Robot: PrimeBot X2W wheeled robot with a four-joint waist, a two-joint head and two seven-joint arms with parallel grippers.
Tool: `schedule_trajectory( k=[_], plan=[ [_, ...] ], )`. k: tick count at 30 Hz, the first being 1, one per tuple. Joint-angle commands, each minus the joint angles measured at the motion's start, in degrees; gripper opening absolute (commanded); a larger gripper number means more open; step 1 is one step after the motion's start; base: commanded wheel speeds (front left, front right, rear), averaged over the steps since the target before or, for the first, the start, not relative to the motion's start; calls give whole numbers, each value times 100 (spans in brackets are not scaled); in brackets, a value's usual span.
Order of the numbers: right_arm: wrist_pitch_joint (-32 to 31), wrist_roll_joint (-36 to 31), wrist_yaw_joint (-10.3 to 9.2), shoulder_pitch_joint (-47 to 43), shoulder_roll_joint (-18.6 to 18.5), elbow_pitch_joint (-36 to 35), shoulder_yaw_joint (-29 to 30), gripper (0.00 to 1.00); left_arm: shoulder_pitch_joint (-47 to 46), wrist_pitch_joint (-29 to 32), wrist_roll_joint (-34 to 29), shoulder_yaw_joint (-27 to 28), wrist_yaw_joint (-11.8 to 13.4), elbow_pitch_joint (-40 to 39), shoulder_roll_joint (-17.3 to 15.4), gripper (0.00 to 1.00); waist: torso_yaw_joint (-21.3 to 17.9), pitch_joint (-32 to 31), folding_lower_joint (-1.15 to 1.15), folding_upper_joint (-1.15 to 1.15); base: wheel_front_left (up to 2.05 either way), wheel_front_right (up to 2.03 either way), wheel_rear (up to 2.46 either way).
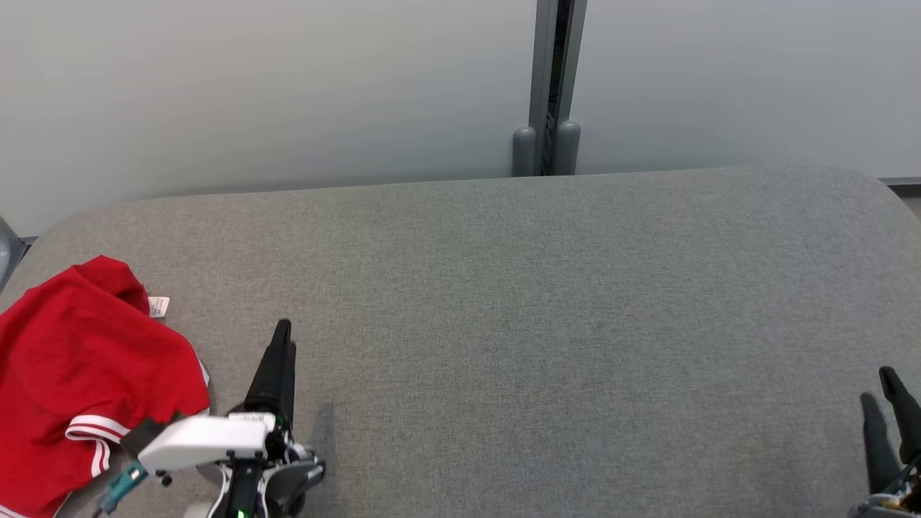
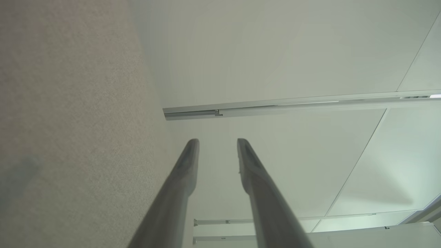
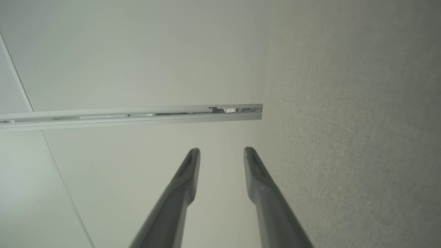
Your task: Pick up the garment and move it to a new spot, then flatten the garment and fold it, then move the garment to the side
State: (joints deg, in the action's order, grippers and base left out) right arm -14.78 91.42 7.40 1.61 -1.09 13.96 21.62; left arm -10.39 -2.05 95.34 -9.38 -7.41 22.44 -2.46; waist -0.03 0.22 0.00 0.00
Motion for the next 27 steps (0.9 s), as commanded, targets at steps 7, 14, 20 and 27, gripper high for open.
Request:
schedule_trajectory(
  k=[7,14,20,27],
  plan=[
    [227,-132,1,54,-31,-98,-188,100,32,-101,-113,87,-1,-178,-6,100,-5,-1,0,0,0,0,0],
    [500,-503,2,136,-50,-163,-274,100,138,-218,-277,200,-2,-357,-10,100,-7,1,0,0,0,0,0],
    [750,-926,3,227,-67,-231,-433,100,219,-327,-441,342,-2,-502,-14,100,-6,-1,0,0,0,0,0],
    [982,-1506,3,333,-82,-333,-590,100,294,-427,-764,588,-3,-704,-18,100,-6,0,0,0,0,0,0]
  ],
)
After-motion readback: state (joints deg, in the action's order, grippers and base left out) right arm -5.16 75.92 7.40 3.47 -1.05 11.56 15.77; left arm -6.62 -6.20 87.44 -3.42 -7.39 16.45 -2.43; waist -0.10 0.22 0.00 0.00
